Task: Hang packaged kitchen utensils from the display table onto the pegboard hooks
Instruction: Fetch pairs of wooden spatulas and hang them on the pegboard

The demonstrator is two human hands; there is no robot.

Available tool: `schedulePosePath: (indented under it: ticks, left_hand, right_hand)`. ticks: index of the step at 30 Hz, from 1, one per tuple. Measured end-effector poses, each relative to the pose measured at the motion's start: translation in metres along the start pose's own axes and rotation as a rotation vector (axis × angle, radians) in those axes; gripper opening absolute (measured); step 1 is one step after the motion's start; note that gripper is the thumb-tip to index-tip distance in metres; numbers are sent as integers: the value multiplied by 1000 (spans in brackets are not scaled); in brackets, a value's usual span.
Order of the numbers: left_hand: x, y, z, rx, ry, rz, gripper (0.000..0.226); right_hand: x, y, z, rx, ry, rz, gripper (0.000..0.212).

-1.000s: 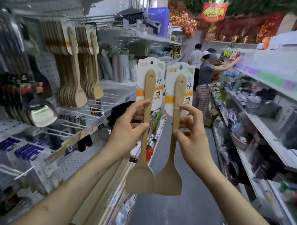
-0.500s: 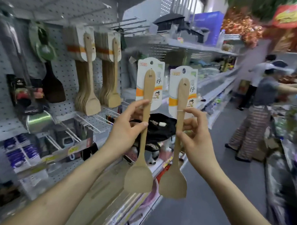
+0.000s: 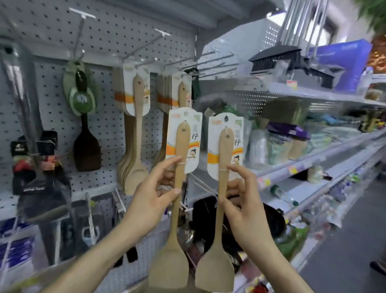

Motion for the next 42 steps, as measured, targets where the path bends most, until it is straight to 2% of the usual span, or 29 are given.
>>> schedulePosePath:
  ticks: [5, 10, 15, 25, 42]
  left_hand:
    - [25, 15, 18, 33, -104, 24, 78]
    - [41, 13, 38, 86, -175, 32, 80]
    - [50, -9, 46, 179, -279, -17, 84]
    - [49, -49, 40, 295, -490, -42, 83]
    - [67, -54, 52, 339, -470, -27, 83]
  right_hand:
    - [54, -21, -26, 51, 65, 35, 78]
    - [96, -20, -48, 227, 82, 81, 69]
    - [129, -21, -58, 328, 147, 157, 81]
    - [181, -30, -52, 428, 261, 172, 86]
    - [202, -34, -67, 562, 309, 58, 85]
Point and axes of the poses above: each hand's wrist, its own x-axis towards the middle knuckle, its own z-axis out of the back of the hand, y = z × x, the point moved 9 cm from there along x, towards the middle knuckle, and after that the axes turned 3 degrees about -y, right-handed, at the moved point
